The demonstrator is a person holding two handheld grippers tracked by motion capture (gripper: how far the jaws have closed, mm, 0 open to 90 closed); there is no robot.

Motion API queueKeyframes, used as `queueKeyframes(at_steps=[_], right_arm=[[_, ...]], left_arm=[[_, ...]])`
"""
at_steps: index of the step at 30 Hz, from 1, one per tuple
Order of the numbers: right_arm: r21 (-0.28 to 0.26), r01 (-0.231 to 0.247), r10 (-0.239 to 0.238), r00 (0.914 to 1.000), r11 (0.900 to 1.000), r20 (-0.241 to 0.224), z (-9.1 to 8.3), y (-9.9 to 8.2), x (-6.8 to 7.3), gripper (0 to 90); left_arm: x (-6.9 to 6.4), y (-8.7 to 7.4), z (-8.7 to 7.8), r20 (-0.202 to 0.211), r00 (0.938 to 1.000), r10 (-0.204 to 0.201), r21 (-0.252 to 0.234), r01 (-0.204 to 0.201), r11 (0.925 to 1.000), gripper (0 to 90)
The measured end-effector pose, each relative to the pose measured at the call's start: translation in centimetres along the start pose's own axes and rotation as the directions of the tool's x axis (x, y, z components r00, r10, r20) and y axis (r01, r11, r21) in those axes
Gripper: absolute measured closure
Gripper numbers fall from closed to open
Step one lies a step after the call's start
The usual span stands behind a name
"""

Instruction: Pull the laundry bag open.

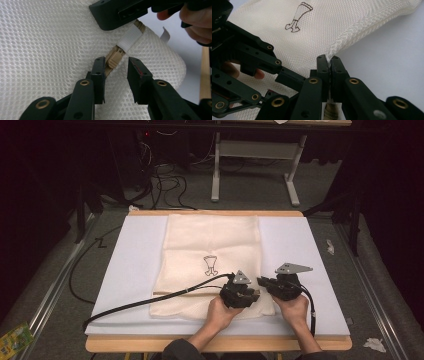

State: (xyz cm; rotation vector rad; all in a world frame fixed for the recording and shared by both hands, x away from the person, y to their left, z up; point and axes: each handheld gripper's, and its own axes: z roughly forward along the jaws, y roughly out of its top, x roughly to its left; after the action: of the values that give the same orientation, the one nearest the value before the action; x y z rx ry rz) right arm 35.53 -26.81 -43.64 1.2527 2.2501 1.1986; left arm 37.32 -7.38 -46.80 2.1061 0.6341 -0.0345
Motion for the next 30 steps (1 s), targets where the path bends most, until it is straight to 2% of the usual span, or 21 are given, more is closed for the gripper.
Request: queueKeyframes(at_steps=[2, 6, 13, 15, 22, 30], right_arm=[[0.001, -0.002, 0.002, 1.0000, 1.0000, 0.001, 0.02, -0.02, 0.00, 88.7], [-0.001, -0.002, 0.002, 1.0000, 1.0000, 0.006, -0.06, -0.08, -0.09, 88.7], [-0.004, 0.004, -0.004, 1.0000, 1.0000, 0.008, -0.09, -0.14, -0.18, 88.6], [-0.001, 0.007, -0.007, 0.9999, 1.0000, 0.008, -0.06, -0.20, -0.19, 88.7], [0.000, 0.004, -0.004, 1.0000, 1.0000, 0.009, 0.04, -0.24, -0.12, 88.7], [-0.002, 0.001, -0.001, 1.0000, 1.0000, 0.005, 0.02, -0.26, -0.13, 88.6]], left_arm=[[0.00, 0.03, -0.04, 0.026, 0.9996, -0.015, -0.005, 0.015, 0.9999, 70.0], [-0.21, 0.09, -0.40, 0.034, 0.9994, -0.003, -0.016, 0.004, 0.9999, 72.4], [-0.21, 0.16, -0.51, 0.045, 0.9989, -0.013, -0.024, 0.014, 0.9996, 73.7], [-0.29, 0.18, -0.51, 0.060, 0.9980, -0.017, -0.033, 0.019, 0.9993, 74.7], [-0.15, 0.14, -0.20, 0.058, 0.9977, -0.036, -0.033, 0.038, 0.9987, 78.0], [-0.07, 0.19, -0.04, 0.050, 0.9978, -0.045, -0.039, 0.047, 0.9981, 85.9]])
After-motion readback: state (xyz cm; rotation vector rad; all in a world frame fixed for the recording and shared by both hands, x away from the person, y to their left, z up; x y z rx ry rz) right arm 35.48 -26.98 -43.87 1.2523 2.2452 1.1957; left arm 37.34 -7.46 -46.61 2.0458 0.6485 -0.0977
